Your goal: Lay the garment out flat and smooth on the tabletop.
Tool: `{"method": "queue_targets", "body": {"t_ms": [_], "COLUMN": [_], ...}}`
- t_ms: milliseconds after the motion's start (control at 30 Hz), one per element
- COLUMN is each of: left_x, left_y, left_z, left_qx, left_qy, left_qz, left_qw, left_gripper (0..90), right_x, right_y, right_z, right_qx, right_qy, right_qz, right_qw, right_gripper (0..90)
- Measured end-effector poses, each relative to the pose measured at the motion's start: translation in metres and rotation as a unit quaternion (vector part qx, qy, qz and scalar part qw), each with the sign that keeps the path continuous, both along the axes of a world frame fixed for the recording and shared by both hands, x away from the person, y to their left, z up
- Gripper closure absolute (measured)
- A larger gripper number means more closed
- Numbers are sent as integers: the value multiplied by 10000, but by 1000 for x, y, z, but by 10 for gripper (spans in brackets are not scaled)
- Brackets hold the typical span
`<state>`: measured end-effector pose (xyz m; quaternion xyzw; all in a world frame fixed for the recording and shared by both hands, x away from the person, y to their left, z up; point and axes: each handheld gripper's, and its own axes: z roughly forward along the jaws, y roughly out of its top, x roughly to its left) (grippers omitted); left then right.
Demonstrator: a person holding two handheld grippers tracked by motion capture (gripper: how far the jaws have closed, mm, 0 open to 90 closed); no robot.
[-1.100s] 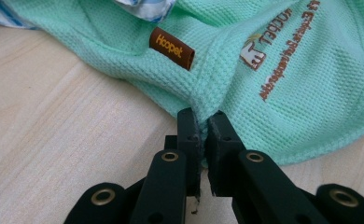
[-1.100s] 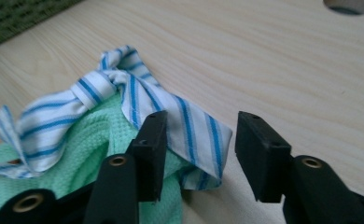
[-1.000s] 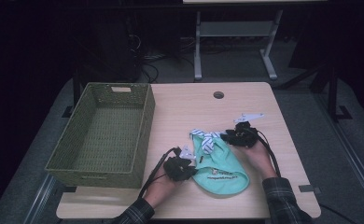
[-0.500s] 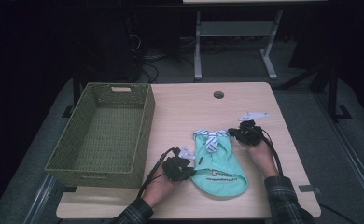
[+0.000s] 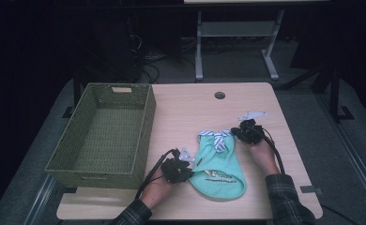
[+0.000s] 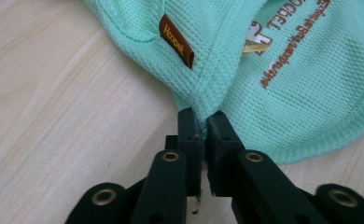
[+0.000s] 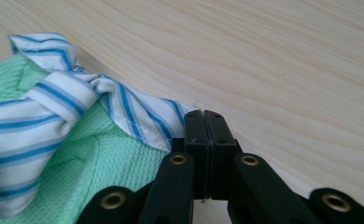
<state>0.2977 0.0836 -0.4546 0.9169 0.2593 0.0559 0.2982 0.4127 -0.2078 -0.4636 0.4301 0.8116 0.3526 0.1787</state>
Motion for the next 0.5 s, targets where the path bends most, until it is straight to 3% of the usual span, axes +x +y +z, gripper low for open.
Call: {"method": "queue_targets", "body": {"t_ms": [133, 300, 500], "left_x": [0, 4, 21], "left_y": [4, 7, 6], "left_z": [5, 21, 31], "left_qx": [-176, -407, -575], "left_qy": [-32, -187, -354], "left_qz": [55, 134, 237], "left_qw": [9998, 9989, 9974], "left_gripper": [608, 530, 510], "right_x": [-4, -10, -13], "right_y": [1, -3, -5], "right_z": [6, 20, 26], "right_qx": [229, 437, 556], "right_qy": [-40, -109, -90], "right_qz": [105, 220, 273], "right_qw": [9997, 9987, 9980], "right_gripper": [763, 676, 626]}}
